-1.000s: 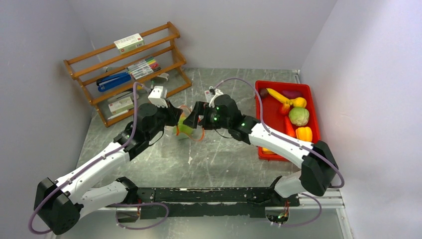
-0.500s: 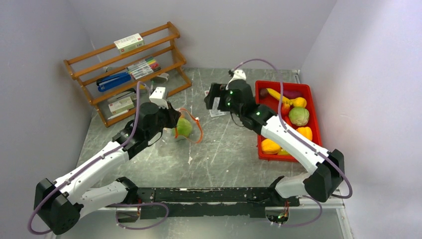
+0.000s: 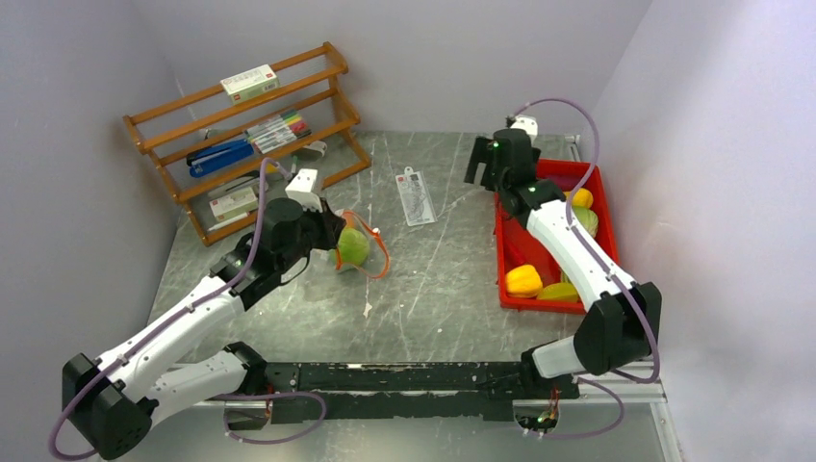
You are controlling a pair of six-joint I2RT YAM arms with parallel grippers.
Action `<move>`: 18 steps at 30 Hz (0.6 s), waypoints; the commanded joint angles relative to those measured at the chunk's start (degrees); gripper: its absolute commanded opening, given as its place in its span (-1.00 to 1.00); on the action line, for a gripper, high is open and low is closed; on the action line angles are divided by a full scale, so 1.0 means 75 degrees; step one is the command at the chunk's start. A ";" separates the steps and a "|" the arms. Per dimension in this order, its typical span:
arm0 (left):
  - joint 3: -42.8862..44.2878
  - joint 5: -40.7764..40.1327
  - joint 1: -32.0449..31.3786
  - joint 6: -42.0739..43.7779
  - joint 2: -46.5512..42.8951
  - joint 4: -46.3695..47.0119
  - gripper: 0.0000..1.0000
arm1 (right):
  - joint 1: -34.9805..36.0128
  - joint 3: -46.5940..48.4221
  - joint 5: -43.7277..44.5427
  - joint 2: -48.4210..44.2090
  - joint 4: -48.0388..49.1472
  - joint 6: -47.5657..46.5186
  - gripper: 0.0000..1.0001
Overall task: Place the food in the zip-top bag and seal the zipper
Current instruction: Pick up the fake fruit from the bin.
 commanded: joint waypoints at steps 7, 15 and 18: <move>0.0218 0.0226 -0.0015 0.0051 0.0058 -0.0114 -0.86 | -0.1325 -0.0582 0.0974 0.0187 0.0783 -0.1348 0.33; 0.0246 0.0336 -0.0016 0.0106 0.0020 -0.0136 -0.86 | -0.2238 -0.0801 0.1123 0.0893 0.1035 -0.1685 0.10; 0.0153 0.0397 -0.0015 0.0050 0.0048 -0.0008 -0.86 | -0.2428 -0.0940 0.1039 0.1068 0.1199 -0.1584 0.09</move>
